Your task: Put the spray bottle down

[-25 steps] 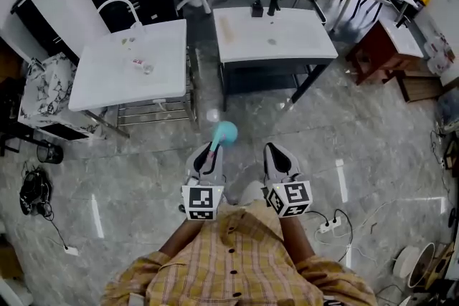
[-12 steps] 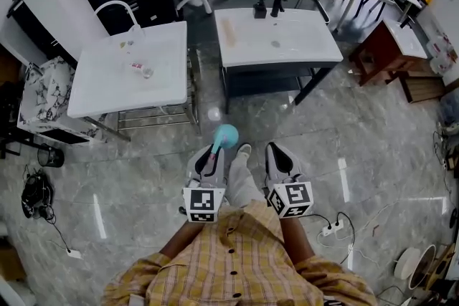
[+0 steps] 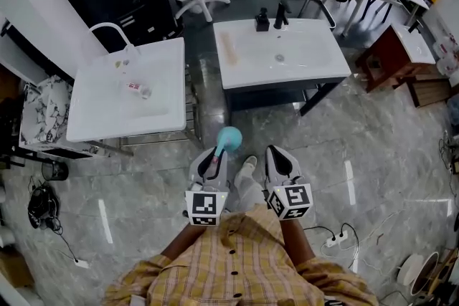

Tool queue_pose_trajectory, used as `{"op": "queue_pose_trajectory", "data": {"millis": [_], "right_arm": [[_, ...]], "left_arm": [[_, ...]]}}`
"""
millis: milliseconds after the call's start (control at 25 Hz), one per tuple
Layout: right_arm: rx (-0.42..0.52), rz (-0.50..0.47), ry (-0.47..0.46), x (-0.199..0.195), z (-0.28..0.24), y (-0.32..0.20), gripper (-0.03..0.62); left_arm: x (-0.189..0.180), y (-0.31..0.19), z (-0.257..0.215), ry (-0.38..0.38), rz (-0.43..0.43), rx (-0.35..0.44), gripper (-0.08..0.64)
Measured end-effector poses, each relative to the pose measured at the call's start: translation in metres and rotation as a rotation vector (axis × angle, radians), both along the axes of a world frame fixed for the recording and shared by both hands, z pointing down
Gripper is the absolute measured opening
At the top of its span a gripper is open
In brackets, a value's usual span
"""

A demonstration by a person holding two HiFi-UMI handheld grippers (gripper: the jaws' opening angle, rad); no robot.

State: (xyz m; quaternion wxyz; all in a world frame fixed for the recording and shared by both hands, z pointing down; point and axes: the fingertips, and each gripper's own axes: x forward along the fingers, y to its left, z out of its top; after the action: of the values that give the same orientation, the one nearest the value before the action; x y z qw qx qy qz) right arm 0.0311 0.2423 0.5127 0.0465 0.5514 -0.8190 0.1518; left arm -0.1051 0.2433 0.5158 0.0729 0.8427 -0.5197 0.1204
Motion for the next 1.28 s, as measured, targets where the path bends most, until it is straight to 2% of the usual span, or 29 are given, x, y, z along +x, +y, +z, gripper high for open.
{"op": "queue_pose_trajectory", "data": {"millis": [360,680,1000,1280], "right_arm": [[-0.018,-0.001,0.009,0.027,-0.007,-0.123,0.002],[-0.045,-0.02,0.015,0.047,-0.004,-0.205,0.002],[-0.065,-0.041,0.019,0.056,0.004,-0.251,0.002],[-0.078,-0.049,0.009,0.056,0.007,-0.269,0.002]], "left_arm": [[0.027,-0.126,-0.006,-0.006,0.007,-0.019,0.067],[0.049,-0.207,-0.005,-0.014,-0.008,-0.045,0.067],[0.058,-0.253,0.001,-0.008,-0.027,-0.058,0.067],[0.061,-0.277,-0.004,-0.017,-0.029,-0.057,0.067]]}}
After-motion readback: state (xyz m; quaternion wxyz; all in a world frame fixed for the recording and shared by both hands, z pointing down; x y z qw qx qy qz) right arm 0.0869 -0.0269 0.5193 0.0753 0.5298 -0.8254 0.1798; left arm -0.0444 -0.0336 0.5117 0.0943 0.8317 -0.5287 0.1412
